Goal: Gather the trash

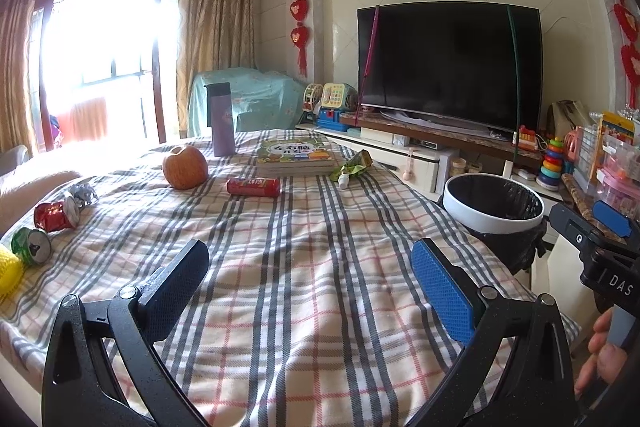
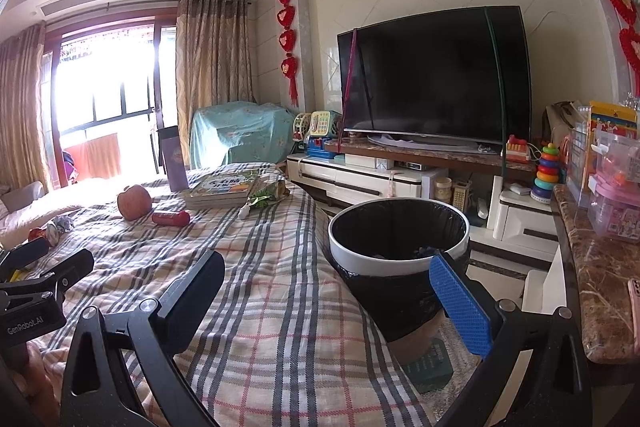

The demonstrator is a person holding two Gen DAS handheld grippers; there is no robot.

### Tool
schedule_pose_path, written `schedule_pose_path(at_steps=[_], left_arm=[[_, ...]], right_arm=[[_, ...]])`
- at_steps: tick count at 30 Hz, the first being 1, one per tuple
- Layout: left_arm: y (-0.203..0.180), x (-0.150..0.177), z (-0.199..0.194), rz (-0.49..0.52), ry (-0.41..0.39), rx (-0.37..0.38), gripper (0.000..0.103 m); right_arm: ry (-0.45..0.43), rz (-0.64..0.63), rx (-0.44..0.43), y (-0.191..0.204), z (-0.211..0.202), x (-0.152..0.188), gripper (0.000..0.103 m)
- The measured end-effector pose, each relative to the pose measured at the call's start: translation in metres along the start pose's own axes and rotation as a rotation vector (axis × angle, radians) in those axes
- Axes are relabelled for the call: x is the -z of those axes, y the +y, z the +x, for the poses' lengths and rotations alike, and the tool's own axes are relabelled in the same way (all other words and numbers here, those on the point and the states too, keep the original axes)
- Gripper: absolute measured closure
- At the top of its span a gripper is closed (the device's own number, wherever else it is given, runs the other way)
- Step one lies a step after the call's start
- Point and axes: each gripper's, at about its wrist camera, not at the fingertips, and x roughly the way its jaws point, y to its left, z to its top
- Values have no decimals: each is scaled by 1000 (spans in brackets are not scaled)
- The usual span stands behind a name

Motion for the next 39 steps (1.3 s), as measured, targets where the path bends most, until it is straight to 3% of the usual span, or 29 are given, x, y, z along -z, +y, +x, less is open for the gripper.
schedule_pose_path(at_steps=[39], left_arm=[[-4, 1, 3, 13, 11, 4, 0]], right_arm=[[-19, -2, -19, 2, -6, -2, 0]])
